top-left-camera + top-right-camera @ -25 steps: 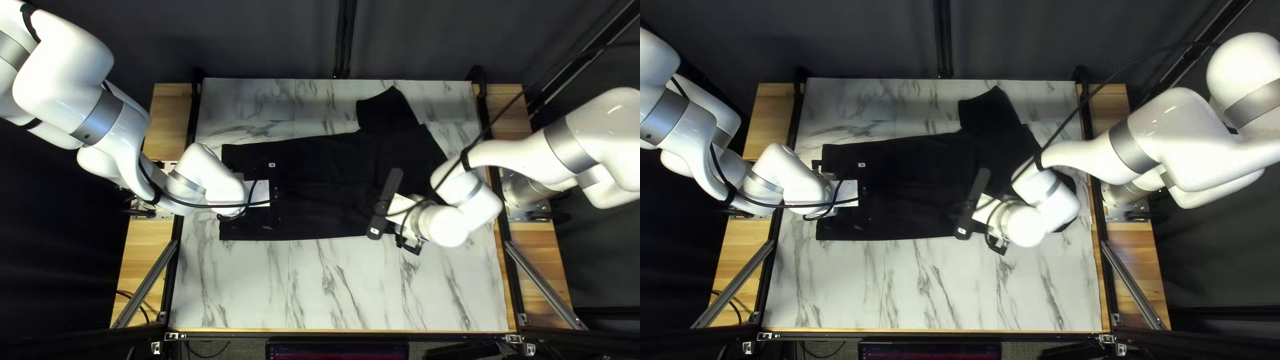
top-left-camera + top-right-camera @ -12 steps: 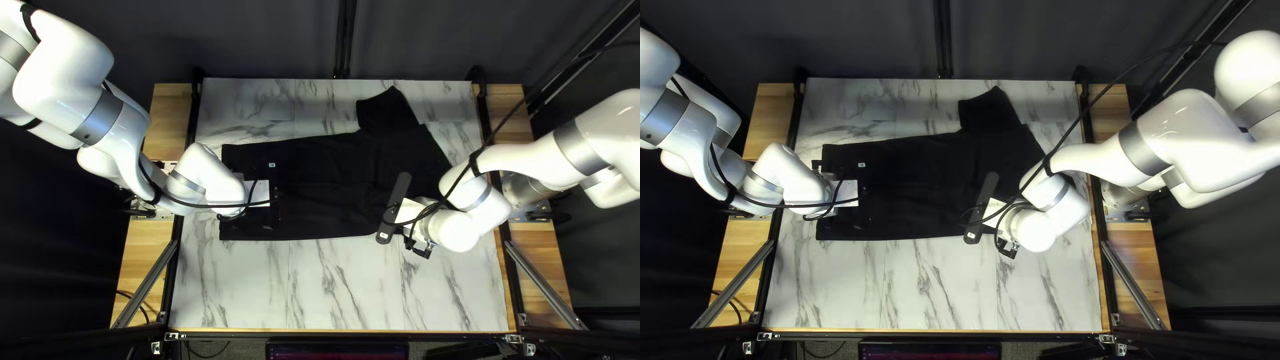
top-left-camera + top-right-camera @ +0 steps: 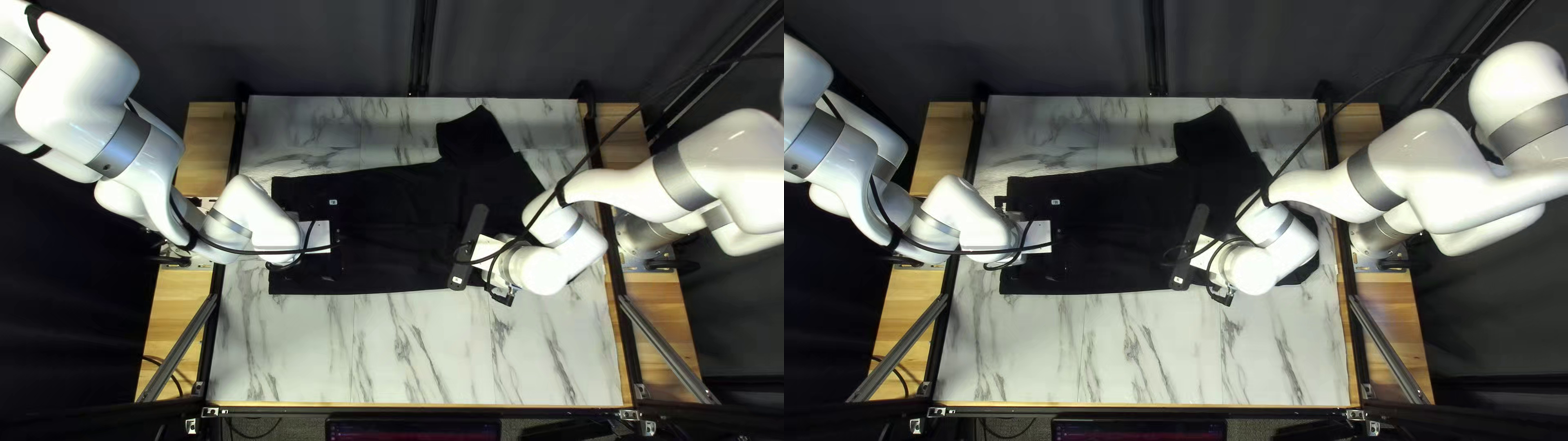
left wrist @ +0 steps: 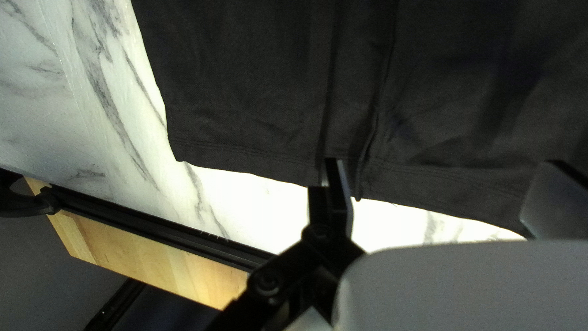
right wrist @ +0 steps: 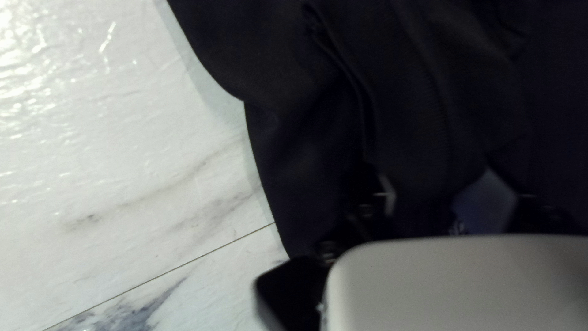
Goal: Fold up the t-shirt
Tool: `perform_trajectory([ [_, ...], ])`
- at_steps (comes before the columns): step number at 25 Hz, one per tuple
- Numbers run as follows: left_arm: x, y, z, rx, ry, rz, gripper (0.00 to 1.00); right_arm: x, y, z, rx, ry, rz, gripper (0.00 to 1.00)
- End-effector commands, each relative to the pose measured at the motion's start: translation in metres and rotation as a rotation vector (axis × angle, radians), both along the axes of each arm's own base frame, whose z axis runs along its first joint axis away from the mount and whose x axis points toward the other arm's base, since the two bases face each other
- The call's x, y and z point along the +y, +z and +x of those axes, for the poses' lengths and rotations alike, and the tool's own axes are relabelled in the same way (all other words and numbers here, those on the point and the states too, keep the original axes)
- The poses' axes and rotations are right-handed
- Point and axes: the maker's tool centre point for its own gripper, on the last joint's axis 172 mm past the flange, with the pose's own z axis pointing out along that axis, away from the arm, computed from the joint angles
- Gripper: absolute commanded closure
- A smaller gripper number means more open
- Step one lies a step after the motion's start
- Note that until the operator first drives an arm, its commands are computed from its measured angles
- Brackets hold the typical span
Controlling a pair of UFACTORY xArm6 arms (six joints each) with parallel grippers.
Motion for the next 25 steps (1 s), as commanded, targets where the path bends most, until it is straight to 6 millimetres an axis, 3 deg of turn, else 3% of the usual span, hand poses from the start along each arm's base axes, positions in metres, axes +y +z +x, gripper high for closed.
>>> perform_trajectory([
  [1,0.0,0.0,0.0,0.0,0.0,0.0,0.0,0.003,0.012,-0.005,0.003,-0.003,-0.005,1.0],
  [7,0.0,0.0,0.0,0.0,0.0,0.0,0.0,0.011,0.027,-0.006,0.023,-0.003,-0.013,1.0],
  [17,0.0,0.0,0.0,0.0,0.0,0.0,0.0,0.025,0.022,0.001,0.073,-0.028,0.048,1.0],
  [18,0.0,0.0,0.0,0.0,0.0,0.0,0.0,0.026,0.02,0.002,0.075,-0.034,0.063,0.49],
  [19,0.0,0.0,0.0,0.0,0.0,0.0,0.0,0.027,0.019,0.004,0.074,-0.039,0.074,0.26],
  [20,0.0,0.0,0.0,0.0,0.0,0.0,0.0,0.029,0.019,0.006,0.074,-0.047,0.095,0.19],
  [21,0.0,0.0,0.0,0.0,0.0,0.0,0.0,0.03,0.019,0.006,0.074,-0.051,0.104,0.0],
  [25,0.0,0.0,0.0,0.0,0.0,0.0,0.0,0.031,0.03,0.004,0.059,-0.061,0.118,0.0],
])
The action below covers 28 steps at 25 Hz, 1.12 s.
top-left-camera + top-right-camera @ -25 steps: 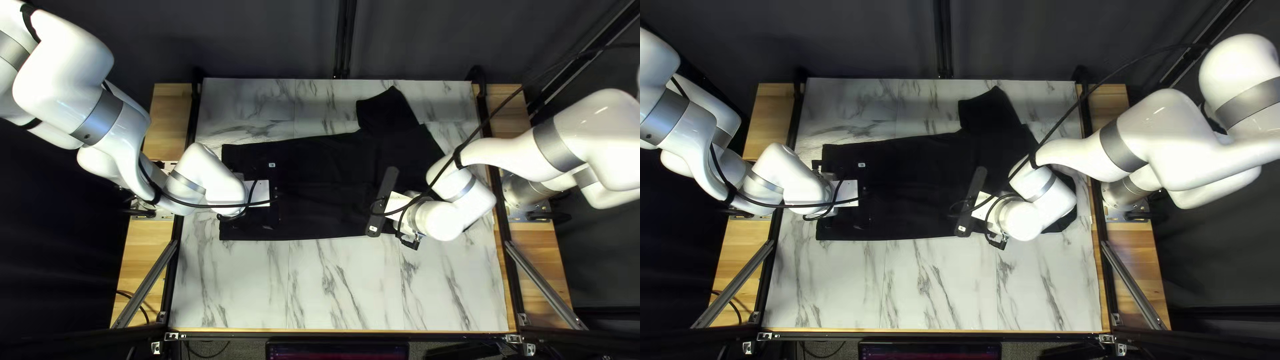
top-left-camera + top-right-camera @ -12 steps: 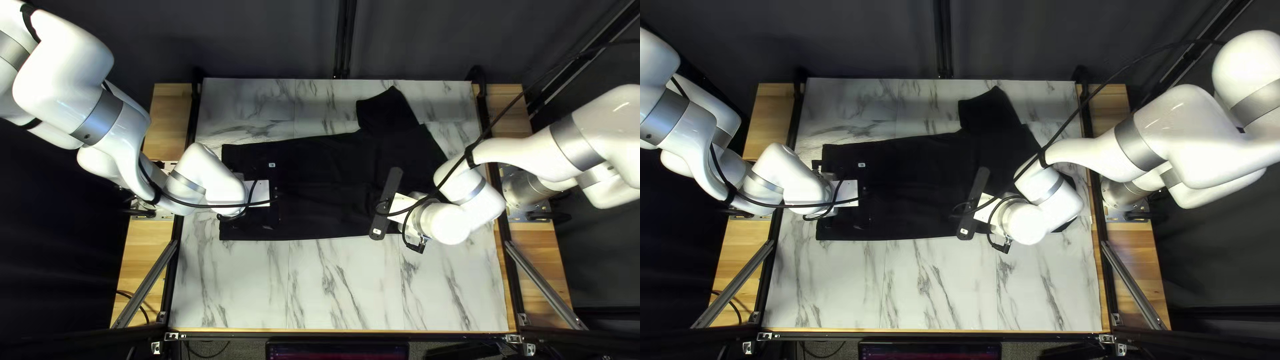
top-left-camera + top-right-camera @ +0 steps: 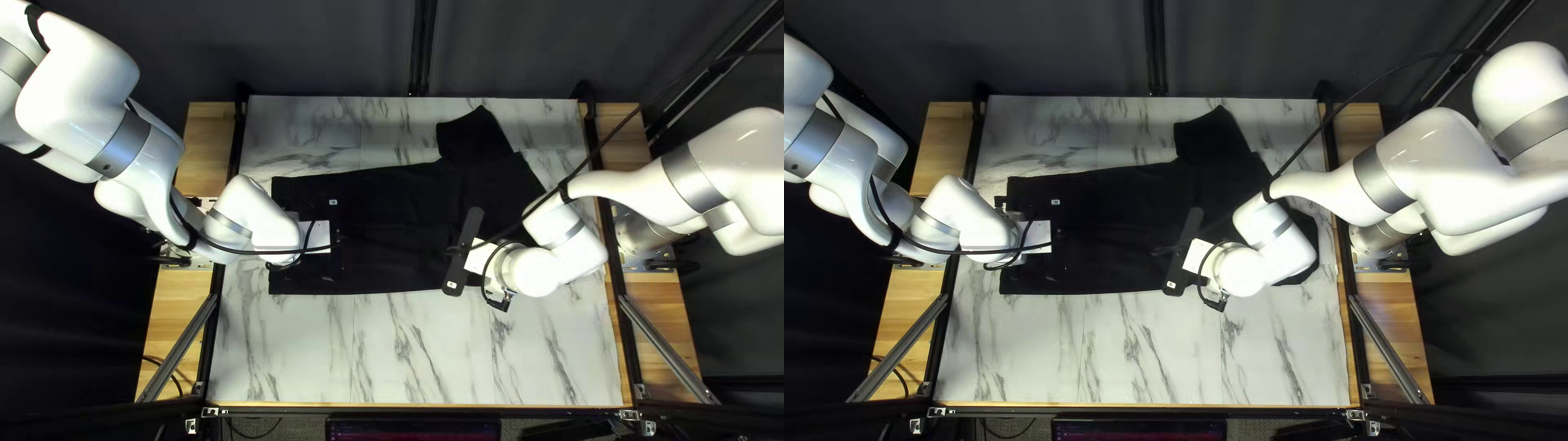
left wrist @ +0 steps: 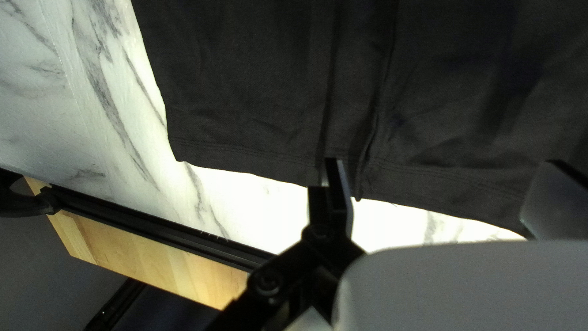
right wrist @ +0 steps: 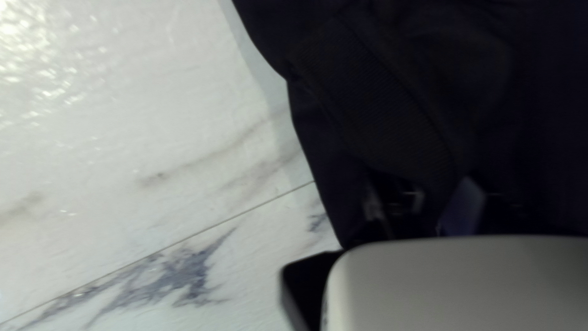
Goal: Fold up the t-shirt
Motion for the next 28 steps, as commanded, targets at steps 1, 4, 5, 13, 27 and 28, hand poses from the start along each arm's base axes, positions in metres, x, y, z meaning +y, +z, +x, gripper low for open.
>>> perform_trajectory([
  [1,0.0,0.0,0.0,0.0,0.0,0.0,0.0,-0.002,0.012,-0.002,-0.013,-0.007,0.005,0.0],
  [4,0.0,0.0,0.0,0.0,0.0,0.0,0.0,-0.01,0.028,-0.007,-0.018,-0.004,-0.013,0.0],
  [5,0.0,0.0,0.0,0.0,0.0,0.0,0.0,-0.018,0.034,-0.011,-0.013,-0.003,-0.024,0.0],
  [13,0.0,0.0,0.0,0.0,0.0,0.0,0.0,-0.065,0.027,-0.032,0.002,-0.002,-0.038,0.0],
  [27,0.0,0.0,0.0,0.0,0.0,0.0,0.0,-0.04,-0.009,-0.006,0.0,0.035,-0.01,0.0],
  [28,0.0,0.0,0.0,0.0,0.0,0.0,0.0,-0.04,-0.008,-0.005,-0.001,0.035,-0.011,0.0],
])
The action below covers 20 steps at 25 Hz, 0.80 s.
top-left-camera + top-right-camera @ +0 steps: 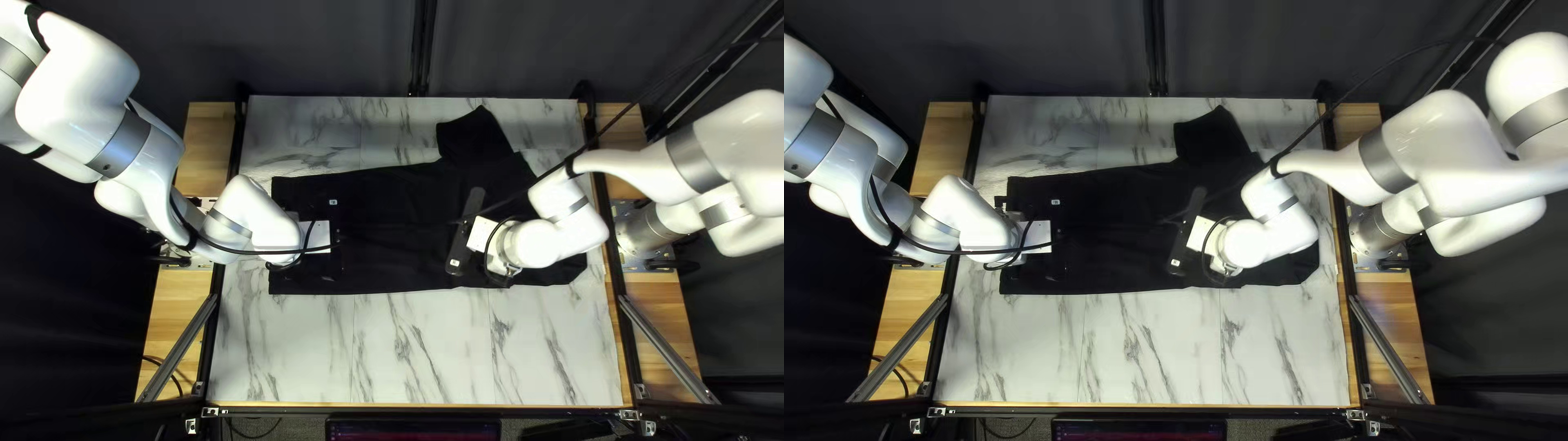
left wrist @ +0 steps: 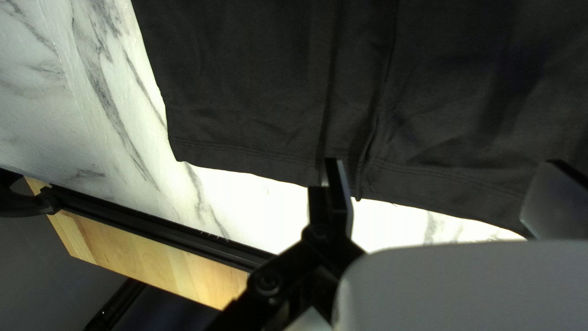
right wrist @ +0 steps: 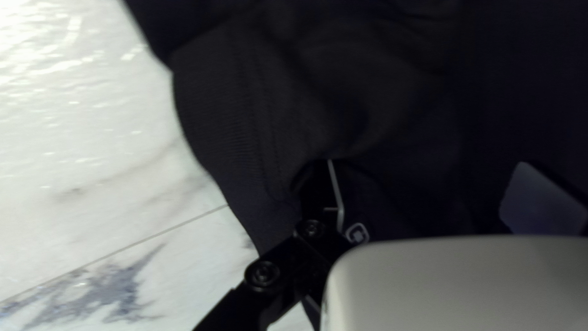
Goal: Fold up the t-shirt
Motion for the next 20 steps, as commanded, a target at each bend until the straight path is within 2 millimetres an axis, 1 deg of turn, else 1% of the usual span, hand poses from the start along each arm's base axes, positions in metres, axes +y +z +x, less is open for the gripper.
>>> perform_trajectory([
  [1,0.0,0.0,0.0,0.0,0.0,0.0,0.0,0.0,0.005,0.004,-0.003,0.002,-0.002,0.0],
  [3,0.0,0.0,0.0,0.0,0.0,0.0,0.0,0.001,0.022,0.007,-0.008,0.004,-0.017,0.0],
  [4,0.0,0.0,0.0,0.0,0.0,0.0,0.0,0.003,0.034,0.01,-0.013,0.007,-0.03,0.0],
  [6,0.0,0.0,0.0,0.0,0.0,0.0,0.0,0.007,0.044,0.016,-0.02,0.015,-0.045,0.0],
  [8,0.0,0.0,0.0,0.0,0.0,0.0,0.0,0.014,0.046,0.026,-0.026,0.032,-0.054,0.0],
  [11,0.0,0.0,0.0,0.0,0.0,0.0,0.0,0.018,0.032,0.038,-0.03,0.057,-0.05,0.0],
  [13,0.0,0.0,0.0,0.0,0.0,0.0,0.0,0.011,0.023,0.039,-0.028,0.065,-0.043,0.0],
  [15,0.0,0.0,0.0,0.0,0.0,0.0,0.0,-0.005,0.018,0.034,-0.027,0.064,-0.037,0.0],
  [16,0.0,0.0,0.0,0.0,0.0,0.0,0.0,-0.008,0.017,0.033,-0.026,0.063,-0.036,0.0],
  [17,0.0,0.0,0.0,0.0,0.0,0.0,0.0,-0.02,0.014,0.029,-0.023,0.059,-0.034,0.0],
  [18,0.0,0.0,0.0,0.0,0.0,0.0,0.0,-0.026,0.012,0.027,-0.02,0.057,-0.034,0.0],
  [20,0.0,0.0,0.0,0.0,0.0,0.0,0.0,-0.046,0.01,0.018,-0.011,0.048,-0.036,0.0],
])
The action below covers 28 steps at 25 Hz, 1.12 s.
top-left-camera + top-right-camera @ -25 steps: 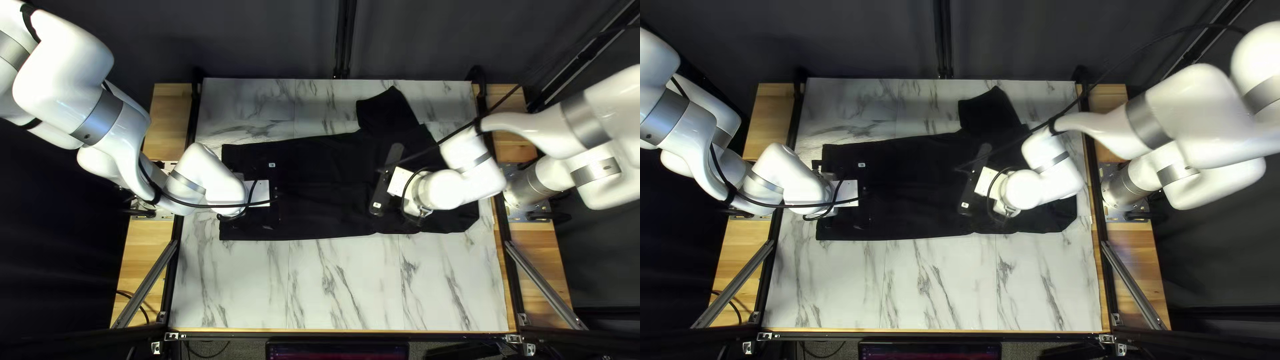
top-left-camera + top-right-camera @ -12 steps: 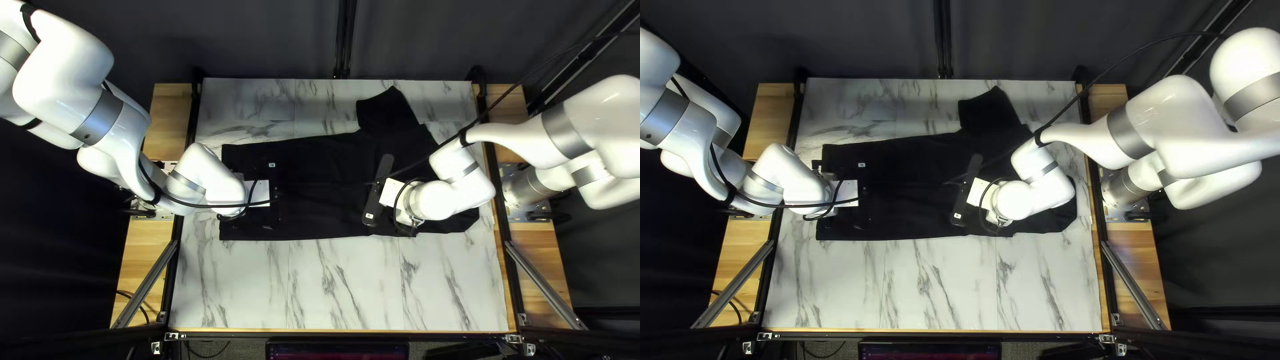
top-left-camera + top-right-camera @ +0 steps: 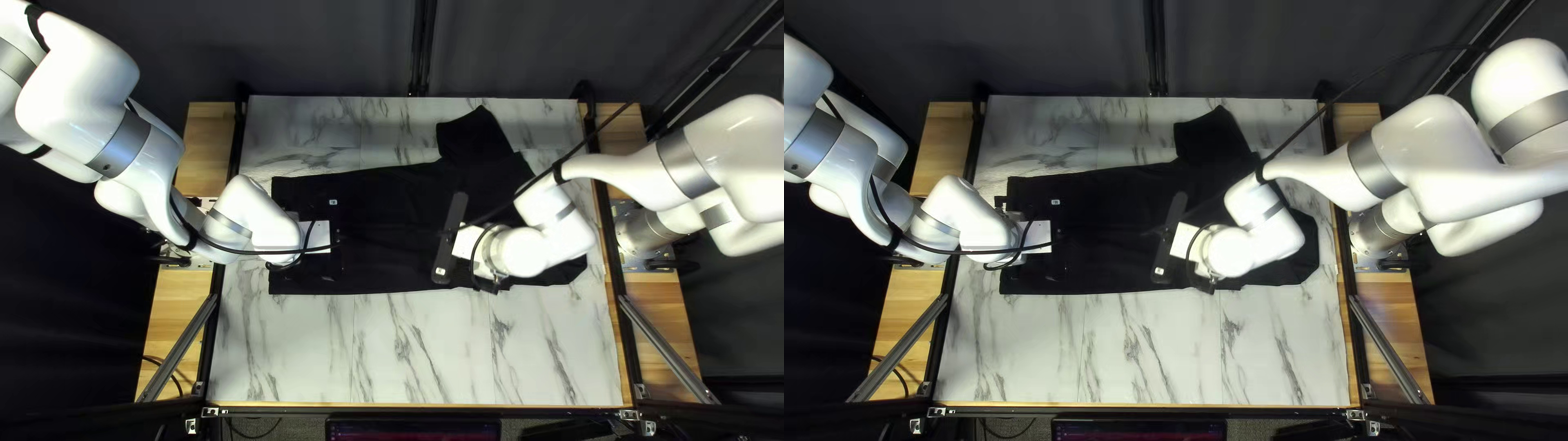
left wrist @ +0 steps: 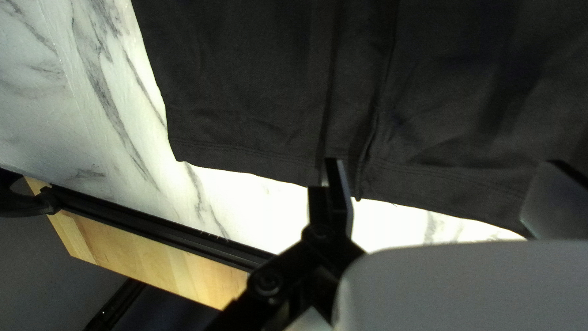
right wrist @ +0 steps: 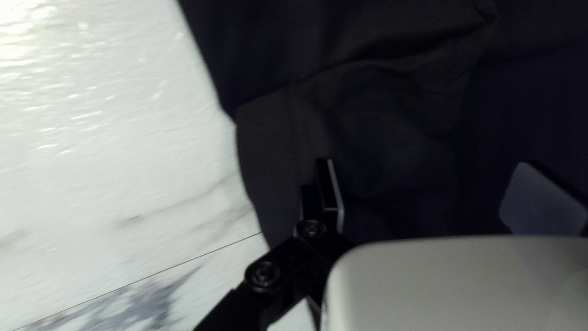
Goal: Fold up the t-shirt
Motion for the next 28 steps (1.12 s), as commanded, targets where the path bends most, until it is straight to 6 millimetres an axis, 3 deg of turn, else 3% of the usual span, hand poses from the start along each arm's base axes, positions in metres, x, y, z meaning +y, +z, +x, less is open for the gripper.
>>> perform_trajectory([
  [1,0.0,0.0,0.0,0.0,0.0,0.0,0.0,-0.032,-0.003,-0.012,0.007,-0.006,0.0,0.0],
  [4,0.0,0.0,0.0,0.0,0.0,0.0,0.0,-0.044,0.004,-0.02,0.005,-0.018,-0.003,0.0],
  [8,0.0,0.0,0.0,0.0,0.0,0.0,0.0,-0.037,0.016,-0.026,-0.004,-0.027,-0.013,0.0],
  [12,0.0,0.0,0.0,0.0,0.0,0.0,0.0,-0.001,0.02,-0.042,-0.002,-0.036,-0.024,0.0],
  [19,0.0,0.0,0.0,0.0,0.0,0.0,0.0,0.027,0.02,-0.092,0.018,-0.061,-0.002,0.0],
  [23,0.0,0.0,0.0,0.0,0.0,0.0,0.0,0.023,0.02,-0.107,0.055,-0.056,0.012,0.0],
  [28,0.0,0.0,0.0,0.0,0.0,0.0,0.0,0.004,0.01,-0.122,0.102,-0.052,0.012,0.0],
])
